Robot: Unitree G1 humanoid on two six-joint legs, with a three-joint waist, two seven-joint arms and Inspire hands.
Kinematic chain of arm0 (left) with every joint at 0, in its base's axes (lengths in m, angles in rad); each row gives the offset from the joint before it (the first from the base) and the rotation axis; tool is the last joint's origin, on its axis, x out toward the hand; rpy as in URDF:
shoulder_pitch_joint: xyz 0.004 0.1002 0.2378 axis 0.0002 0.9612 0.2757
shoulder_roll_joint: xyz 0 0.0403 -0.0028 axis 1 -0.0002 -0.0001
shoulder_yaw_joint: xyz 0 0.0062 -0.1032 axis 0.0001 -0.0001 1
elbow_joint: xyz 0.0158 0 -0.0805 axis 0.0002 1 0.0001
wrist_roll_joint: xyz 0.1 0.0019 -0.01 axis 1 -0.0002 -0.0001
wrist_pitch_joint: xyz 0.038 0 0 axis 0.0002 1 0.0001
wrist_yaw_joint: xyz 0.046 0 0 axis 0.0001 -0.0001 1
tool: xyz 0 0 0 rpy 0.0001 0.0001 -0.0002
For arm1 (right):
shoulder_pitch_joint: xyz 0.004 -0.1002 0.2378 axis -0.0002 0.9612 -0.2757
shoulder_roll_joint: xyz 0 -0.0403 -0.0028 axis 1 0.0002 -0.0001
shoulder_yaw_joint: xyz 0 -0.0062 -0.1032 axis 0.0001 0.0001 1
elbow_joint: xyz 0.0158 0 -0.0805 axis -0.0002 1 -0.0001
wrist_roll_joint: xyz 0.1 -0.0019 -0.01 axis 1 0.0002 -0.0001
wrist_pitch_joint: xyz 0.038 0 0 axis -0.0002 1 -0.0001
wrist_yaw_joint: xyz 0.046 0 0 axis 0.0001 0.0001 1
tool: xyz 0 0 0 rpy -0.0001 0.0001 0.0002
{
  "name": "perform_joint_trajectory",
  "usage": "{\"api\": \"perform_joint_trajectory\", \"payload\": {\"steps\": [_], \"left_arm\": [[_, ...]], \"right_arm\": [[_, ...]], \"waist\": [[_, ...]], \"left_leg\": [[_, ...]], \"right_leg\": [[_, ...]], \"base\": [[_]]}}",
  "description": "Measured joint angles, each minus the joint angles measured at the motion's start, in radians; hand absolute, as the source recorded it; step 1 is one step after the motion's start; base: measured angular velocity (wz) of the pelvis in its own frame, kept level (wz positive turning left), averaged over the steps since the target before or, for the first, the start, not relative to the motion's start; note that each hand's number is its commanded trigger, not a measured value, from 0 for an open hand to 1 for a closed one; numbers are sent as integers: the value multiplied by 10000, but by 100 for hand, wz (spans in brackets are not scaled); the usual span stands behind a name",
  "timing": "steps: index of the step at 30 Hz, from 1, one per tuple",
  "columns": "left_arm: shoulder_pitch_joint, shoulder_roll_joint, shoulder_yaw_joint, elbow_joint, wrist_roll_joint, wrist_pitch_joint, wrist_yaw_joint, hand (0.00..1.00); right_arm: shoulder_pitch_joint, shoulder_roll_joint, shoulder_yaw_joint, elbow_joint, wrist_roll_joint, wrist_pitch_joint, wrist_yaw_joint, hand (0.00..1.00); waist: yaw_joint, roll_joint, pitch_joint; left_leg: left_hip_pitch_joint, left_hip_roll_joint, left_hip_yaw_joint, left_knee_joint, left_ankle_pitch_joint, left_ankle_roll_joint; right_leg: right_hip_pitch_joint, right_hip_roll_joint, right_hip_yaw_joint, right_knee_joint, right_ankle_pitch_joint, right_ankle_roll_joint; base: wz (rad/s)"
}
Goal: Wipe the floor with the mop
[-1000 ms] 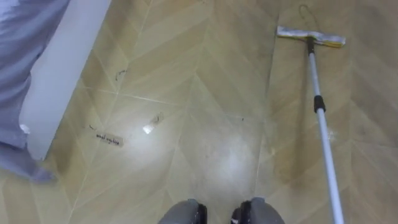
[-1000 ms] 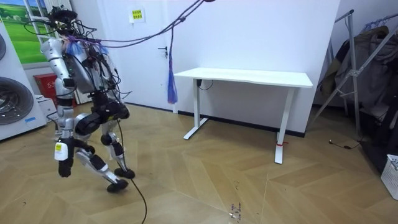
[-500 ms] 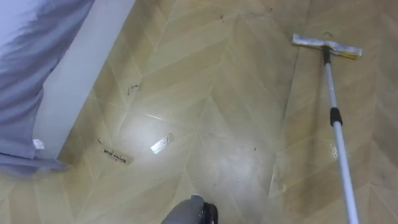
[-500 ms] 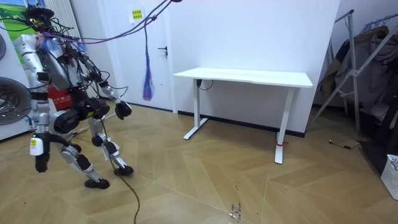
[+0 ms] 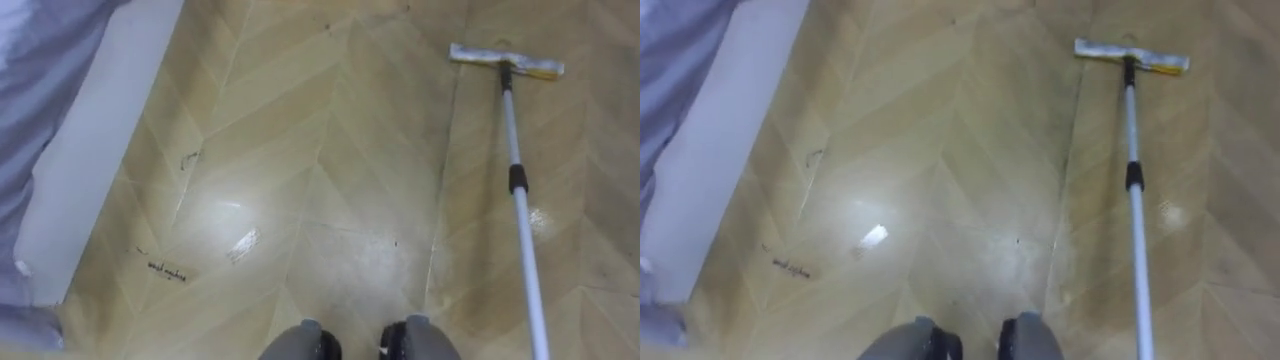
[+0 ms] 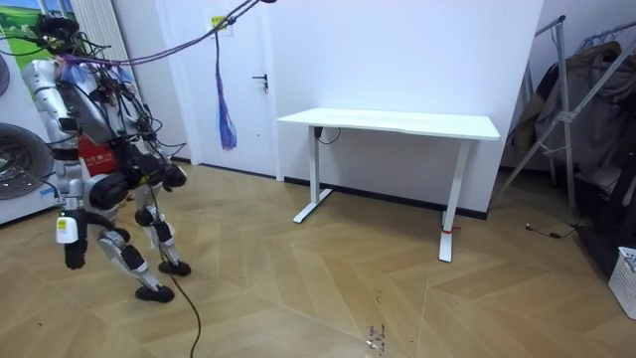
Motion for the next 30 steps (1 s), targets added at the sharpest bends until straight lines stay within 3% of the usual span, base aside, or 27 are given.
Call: {"api": "perform_joint_trajectory", "payload": {"steps": [1, 2, 3, 4, 5, 6, 7, 8, 10, 12, 13, 14, 16, 20, 22, 23, 25, 27, 30], "left_arm": [[50, 112, -69, -59, -27, 1, 54, 0], [151, 261, -262, -140, -83, 16, 114, 0], [236, 293, -284, -193, -102, 32, 123, 0], [422, 301, -284, -259, -79, 114, 124, 0], [561, 294, -279, -269, -26, 146, 122, 0], [603, 290, -277, -263, 7, 147, 112, 0], [621, 288, -265, -257, 61, 136, 58, 0], [635, 283, -251, -223, 191, 165, -85, 0], [589, 279, -195, -209, 238, 204, -134, 0], [423, 255, -93, -166, 370, 205, -221, 0], [276, 135, 37, -76, 517, 191, -244, 0], [133, 17, 74, 52, 599, 186, -246, 0], [54, -70, 267, 65, 614, 156, -246, 0], [-12, -162, 546, 512, 599, -91, -283, 0], [-17, -288, 615, 623, 591, -132, -288, 0], [-36, -359, 623, 669, 592, -129, -284, 0], [-67, -416, 627, 732, 594, -128, -248, 0], [-94, -483, 693, 843, 587, -86, -228, 0], [-98, -490, 775, 967, 621, -77, -164, 0]], "right_arm": [[-360, -120, 82, -66, 268, -186, 65, 100], [-598, -181, 148, -261, 552, -426, 108, 100], [-748, -179, 152, -281, 642, -523, 163, 100], [-915, -185, 150, -331, 757, -658, 296, 100], [-965, -188, 131, -422, 773, -716, 438, 100], [-972, -197, 95, -418, 822, -710, 508, 100], [-919, -229, 73, -400, 867, -711, 624, 100], [-656, -232, 72, -391, 933, -816, 680, 100], [101, -206, 64, -358, 1162, -988, 817, 100], [817, -203, 81, -58, 1226, -1022, 943, 100], [1217, -203, 84, 348, 1122, -1023, 945, 100], [1655, -190, 102, 665, 797, -1012, 802, 100], [2345, -29, 158, 719, 481, -990, 521, 100], [3295, 747, 176, 615, -232, -973, 280, 100], [3359, 890, 162, 606, -452, -973, 285, 100], [3358, 952, 140, 604, -667, -972, 304, 100], [3330, 1030, 129, 603, -868, -957, 370, 100], [3331, 1102, 20, 604, -1039, -929, 465, 100], [3324, 1264, -236, 607, -1350, -672, 691, 100]], "waist": [[140, -117, -3], [284, -277, -36], [346, -352, -27], [475, -486, -76], [488, -572, -128], [487, -584, -130], [479, -622, -113], [455, -553, -116], [376, -468, -143], [292, -295, -129], [164, -93, -133], [111, 77, -184], [-53, 107, -202], [-457, 203, -262], [-667, 188, -250], [-760, 280, -311], [-804, 247, -290], [-924, 191, -267], [-965, -59, -209]], "left_leg": [[-270, 147, -4, 565, 48, -119], [-495, 318, 49, 1076, 209, -399], [-551, 414, 97, 1281, 310, -571], [-599, 484, 125, 1452, 441, -696], [-530, 491, 144, 1311, 458, -698], [-528, 474, 90, 1125, 415, -715], [-589, 389, -182, 150, 458, -754], [-650, 449, -265, -724, 783, -508], [-204, 506, 77, -1266, 1072, -145], [187, 473, 293, -1588, 1097, 23], [454, 358, 291, -1720, 1042, 143], [657, 282, 340, -1785, 964, 257], [940, 160, 558, -1942, 842, 354], [1557, 252, 873, -1956, 452, 374], [1831, 240, 907, -2205, 465, 393], [2046, 274, 948, -2451, 539, 410], [2464, 343, 1070, -2853, 657, 413], [2974, 323, 1103, -3278, 783, 411], [3988, 228, 1097, -4171, 1072, 343]], "right_leg": [[-40, 144, -22, 192, -142, -39], [0, 206, -89, 298, -251, -148], [67, 253, -92, 309, -279, -189], [200, 289, -92, 277, -327, -237], [372, 257, -103, 127, -292, -173], [455, 236, -146, 0, -267, -139], [566, 169, -217, -259, -191, -90], [804, 108, -343, -562, -140, -28], [1281, 8, -354, -1042, -73, 115], [1683, -13, -173, -1337, -31, 227], [1878, -103, -159, -1377, -45, 276], [2020, -193, -139, -1307, -30, 314], [2024, -316, 80, -938, 16, 407], [2023, -364, 240, -329, 282, 845], [2222, -265, 284, -711, 301, 843], [2549, -158, 312, -1252, 300, 842], [3115, -48, 350, -2107, 302, 836], [3751, -66, 247, -2756, 331, 784], [4804, -112, 104, -3704, 468, 725]], "base": [[9], [7], [0], [7], [15], [29], [28], [28], [38], [37], [23], [15], [-17], [-44], [-49], [-43], [-35], [-12], [1]]}}
